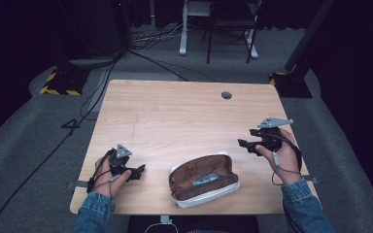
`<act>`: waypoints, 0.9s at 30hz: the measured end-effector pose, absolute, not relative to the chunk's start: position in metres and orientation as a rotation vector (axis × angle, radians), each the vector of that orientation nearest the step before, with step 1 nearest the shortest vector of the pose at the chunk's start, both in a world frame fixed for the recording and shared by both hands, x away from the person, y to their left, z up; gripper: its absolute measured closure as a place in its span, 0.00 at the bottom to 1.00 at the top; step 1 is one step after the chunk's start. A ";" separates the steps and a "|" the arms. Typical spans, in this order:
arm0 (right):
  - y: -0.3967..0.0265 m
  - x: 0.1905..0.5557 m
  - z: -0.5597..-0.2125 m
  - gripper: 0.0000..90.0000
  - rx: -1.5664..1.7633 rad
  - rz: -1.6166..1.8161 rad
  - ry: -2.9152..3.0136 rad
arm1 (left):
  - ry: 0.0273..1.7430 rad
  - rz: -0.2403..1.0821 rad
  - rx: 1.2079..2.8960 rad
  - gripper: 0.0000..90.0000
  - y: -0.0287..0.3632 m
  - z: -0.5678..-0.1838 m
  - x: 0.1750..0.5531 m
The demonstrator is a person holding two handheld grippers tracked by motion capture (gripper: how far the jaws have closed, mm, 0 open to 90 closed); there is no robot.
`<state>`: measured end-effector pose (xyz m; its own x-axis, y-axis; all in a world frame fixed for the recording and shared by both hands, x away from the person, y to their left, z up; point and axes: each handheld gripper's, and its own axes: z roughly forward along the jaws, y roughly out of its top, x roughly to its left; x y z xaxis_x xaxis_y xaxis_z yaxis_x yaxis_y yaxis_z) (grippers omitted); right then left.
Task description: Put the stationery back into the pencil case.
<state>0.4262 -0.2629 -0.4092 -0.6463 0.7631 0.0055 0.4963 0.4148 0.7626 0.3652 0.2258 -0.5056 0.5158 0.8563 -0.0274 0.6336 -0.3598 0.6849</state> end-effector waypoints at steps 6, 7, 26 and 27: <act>-0.276 0.436 -0.423 0.36 1.133 1.054 2.298 | 1.209 0.445 2.114 0.09 0.226 -0.506 0.365; -0.279 0.437 -0.425 0.36 1.145 1.054 2.292 | 1.209 0.446 2.113 0.09 0.226 -0.506 0.365; -0.309 0.457 -0.468 0.35 1.203 1.009 2.223 | 1.209 0.445 2.113 0.09 0.226 -0.506 0.365; -0.309 0.457 -0.468 0.35 1.203 1.009 2.223 | 1.209 0.446 2.113 0.09 0.226 -0.506 0.365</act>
